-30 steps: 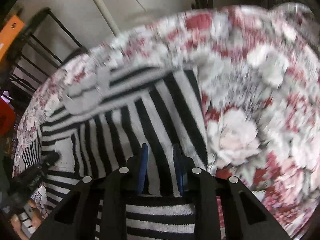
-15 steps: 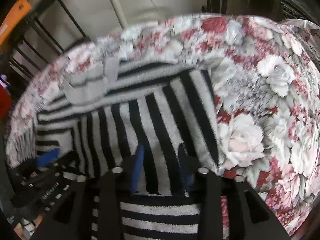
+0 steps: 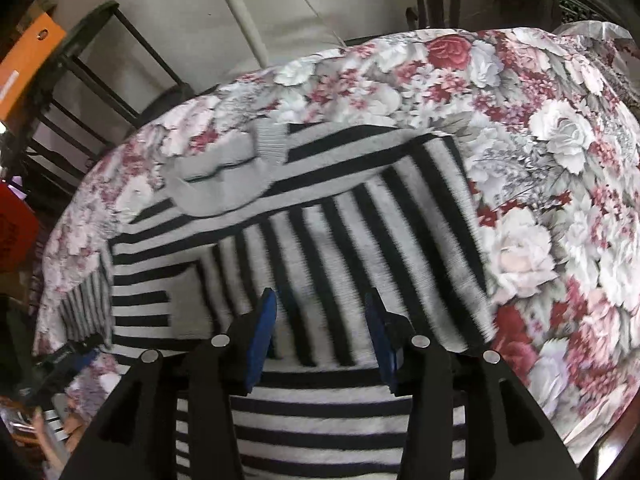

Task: Fold small clothes

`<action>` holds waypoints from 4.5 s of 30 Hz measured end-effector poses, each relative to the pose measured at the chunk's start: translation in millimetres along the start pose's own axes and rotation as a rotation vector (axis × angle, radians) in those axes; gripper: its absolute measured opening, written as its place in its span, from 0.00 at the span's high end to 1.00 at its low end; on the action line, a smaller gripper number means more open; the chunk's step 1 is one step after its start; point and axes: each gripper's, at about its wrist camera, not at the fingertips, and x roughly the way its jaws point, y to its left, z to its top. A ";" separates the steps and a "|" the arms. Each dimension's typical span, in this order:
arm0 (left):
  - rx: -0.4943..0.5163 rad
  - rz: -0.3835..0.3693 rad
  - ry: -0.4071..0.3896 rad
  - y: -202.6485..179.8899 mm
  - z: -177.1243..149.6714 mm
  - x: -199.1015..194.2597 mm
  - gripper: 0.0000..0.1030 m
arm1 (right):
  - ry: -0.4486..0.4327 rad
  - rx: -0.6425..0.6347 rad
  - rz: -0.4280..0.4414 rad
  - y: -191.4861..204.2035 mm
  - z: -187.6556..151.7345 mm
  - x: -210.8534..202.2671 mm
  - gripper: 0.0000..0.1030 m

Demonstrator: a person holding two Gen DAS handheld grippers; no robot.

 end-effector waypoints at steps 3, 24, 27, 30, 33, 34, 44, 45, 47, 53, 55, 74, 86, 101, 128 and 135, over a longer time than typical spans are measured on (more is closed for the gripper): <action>-0.113 -0.009 -0.015 54.1 13.6 -0.1 0.42 | -0.016 -0.011 0.002 8.3 -0.9 -5.7 0.52; -0.456 -0.249 -0.111 137.4 44.9 -17.3 0.90 | -0.026 -0.148 -0.011 48.8 -7.8 2.9 0.50; -0.390 -0.189 -0.157 123.0 45.6 -39.6 0.91 | -0.038 -0.163 -0.003 51.1 -7.9 -2.8 0.50; -0.310 -0.147 -0.208 101.6 46.5 -65.4 0.91 | -0.051 -0.156 0.010 50.5 -6.6 -10.4 0.50; -0.239 -0.139 -0.244 79.4 46.3 -84.5 0.91 | -0.062 -0.148 0.019 49.1 -5.3 -18.0 0.50; -0.209 -0.131 -0.257 70.8 44.8 -91.3 0.91 | -0.065 -0.146 0.022 48.7 -5.3 -20.2 0.50; -0.080 -0.100 -0.321 14.2 34.1 -123.6 0.91 | -0.102 -0.131 0.050 36.9 -1.5 -47.8 0.50; -0.069 -0.101 -0.325 8.8 33.4 -126.5 0.91 | -0.104 -0.126 0.050 34.0 -1.3 -49.9 0.50; -0.044 -0.101 -0.338 -5.4 30.6 -133.6 0.91 | -0.108 -0.112 0.050 25.5 -0.8 -55.0 0.50; 0.006 -0.125 -0.352 -39.5 23.2 -147.1 0.91 | -0.123 -0.069 0.051 -0.3 1.3 -69.5 0.49; 0.036 -0.136 -0.357 -56.6 19.5 -151.7 0.91 | -0.127 -0.060 0.050 -7.0 1.6 -73.6 0.49; 0.336 -0.175 -0.348 -206.3 -42.0 -148.4 0.91 | -0.168 0.042 0.025 -86.8 -4.3 -110.9 0.45; 0.689 -0.034 -0.174 -286.5 -131.6 -60.6 0.87 | -0.165 0.123 0.026 -125.0 -4.3 -115.2 0.44; 0.579 -0.035 -0.242 -229.5 -97.8 -102.2 0.18 | 0.045 0.136 0.182 -55.2 4.6 -31.0 0.45; 0.477 0.407 -0.154 -142.8 -48.5 -3.5 0.11 | 0.068 -0.061 -0.157 -53.7 3.8 60.9 0.94; 0.394 0.211 -0.245 -141.4 -39.6 -56.0 0.15 | -0.179 -0.105 -0.076 -18.8 22.2 5.2 0.88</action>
